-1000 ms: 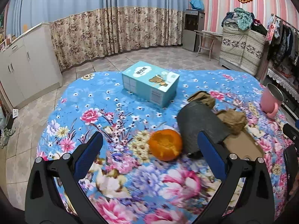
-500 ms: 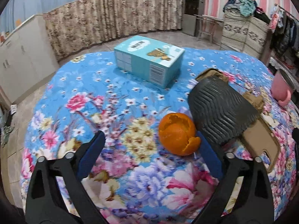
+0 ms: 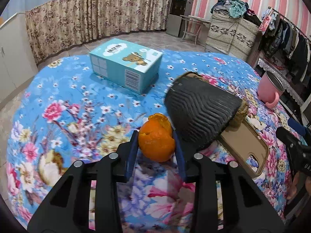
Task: Collect trash
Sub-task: 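Grasp the orange peel with the left tool while the right tool grasps the brown paper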
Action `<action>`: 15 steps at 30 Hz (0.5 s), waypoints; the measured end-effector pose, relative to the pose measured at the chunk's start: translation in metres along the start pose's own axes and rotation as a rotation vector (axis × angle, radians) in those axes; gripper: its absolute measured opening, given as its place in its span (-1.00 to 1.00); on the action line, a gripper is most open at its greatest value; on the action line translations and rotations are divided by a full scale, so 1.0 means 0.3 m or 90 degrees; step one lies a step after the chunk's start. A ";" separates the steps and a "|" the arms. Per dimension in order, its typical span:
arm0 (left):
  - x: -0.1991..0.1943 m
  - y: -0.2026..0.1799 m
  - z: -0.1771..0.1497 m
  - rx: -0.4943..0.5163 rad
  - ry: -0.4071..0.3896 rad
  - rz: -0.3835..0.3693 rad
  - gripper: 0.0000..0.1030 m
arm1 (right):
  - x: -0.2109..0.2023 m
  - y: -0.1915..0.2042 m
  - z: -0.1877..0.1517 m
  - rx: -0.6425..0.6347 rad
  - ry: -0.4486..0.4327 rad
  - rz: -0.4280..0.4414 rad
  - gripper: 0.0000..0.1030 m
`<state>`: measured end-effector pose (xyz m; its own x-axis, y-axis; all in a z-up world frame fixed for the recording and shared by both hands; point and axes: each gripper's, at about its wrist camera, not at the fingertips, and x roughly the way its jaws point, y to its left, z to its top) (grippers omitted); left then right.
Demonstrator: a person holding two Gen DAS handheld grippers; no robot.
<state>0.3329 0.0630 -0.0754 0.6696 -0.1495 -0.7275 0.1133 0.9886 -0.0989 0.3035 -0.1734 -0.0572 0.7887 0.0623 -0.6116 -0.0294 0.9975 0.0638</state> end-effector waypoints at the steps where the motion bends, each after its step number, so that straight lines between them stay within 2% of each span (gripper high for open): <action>1: -0.008 0.008 0.001 -0.003 -0.001 0.005 -0.34 | 0.009 0.014 0.008 -0.004 0.004 0.007 0.91; 9: -0.073 0.109 0.024 -0.049 -0.017 0.052 -0.34 | 0.136 0.129 0.061 -0.033 0.052 0.035 0.91; 15: -0.073 0.150 0.041 -0.085 -0.027 0.052 -0.34 | 0.193 0.219 0.076 -0.084 0.069 0.029 0.87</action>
<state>0.3324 0.1106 -0.0555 0.7027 -0.0670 -0.7083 -0.0391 0.9904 -0.1325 0.3612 -0.1051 -0.0704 0.7141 0.1038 -0.6923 -0.1494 0.9888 -0.0059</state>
